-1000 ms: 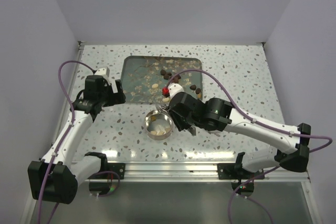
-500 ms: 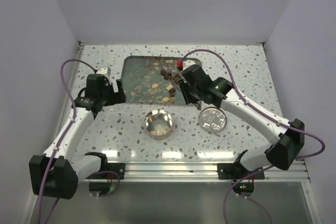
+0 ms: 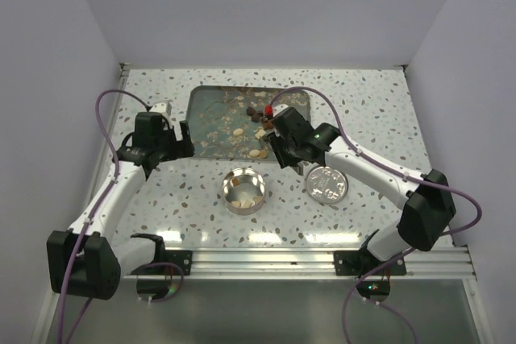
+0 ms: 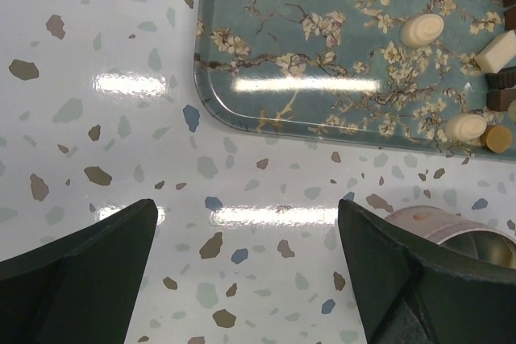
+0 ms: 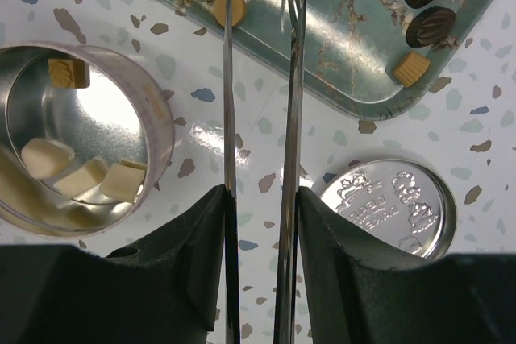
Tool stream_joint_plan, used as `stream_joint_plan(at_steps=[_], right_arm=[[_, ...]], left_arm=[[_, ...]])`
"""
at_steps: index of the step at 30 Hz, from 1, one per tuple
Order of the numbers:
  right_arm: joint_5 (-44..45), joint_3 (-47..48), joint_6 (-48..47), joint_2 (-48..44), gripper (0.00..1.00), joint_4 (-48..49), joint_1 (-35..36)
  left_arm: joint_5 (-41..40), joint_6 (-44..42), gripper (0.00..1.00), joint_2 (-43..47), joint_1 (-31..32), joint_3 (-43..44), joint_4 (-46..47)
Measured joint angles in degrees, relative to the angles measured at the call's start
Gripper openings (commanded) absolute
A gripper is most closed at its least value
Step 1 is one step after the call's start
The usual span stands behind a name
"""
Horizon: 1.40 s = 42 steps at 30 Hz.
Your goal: Pack the chocolate
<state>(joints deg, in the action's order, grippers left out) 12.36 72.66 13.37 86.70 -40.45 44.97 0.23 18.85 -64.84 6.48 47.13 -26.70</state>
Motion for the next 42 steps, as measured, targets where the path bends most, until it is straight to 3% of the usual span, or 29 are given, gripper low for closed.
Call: stream_joint_plan(at_steps=[16, 30, 42], right_arm=[[-0.02, -0.02, -0.42, 4.09, 0.41, 2.60, -0.02], [0.15, 0.42, -0.61, 5.79, 0.32, 2.05, -0.02], [1.92, 2.43, -0.61, -2.40, 0.32, -3.58, -0.02]], left_arm=[[0.00, -0.44, 1.00, -0.83, -0.11, 0.00, 0.57], [0.00, -0.44, 1.00, -0.83, -0.48, 0.00, 0.57], [0.02, -0.42, 1.00, -0.83, -0.48, 0.00, 0.76]])
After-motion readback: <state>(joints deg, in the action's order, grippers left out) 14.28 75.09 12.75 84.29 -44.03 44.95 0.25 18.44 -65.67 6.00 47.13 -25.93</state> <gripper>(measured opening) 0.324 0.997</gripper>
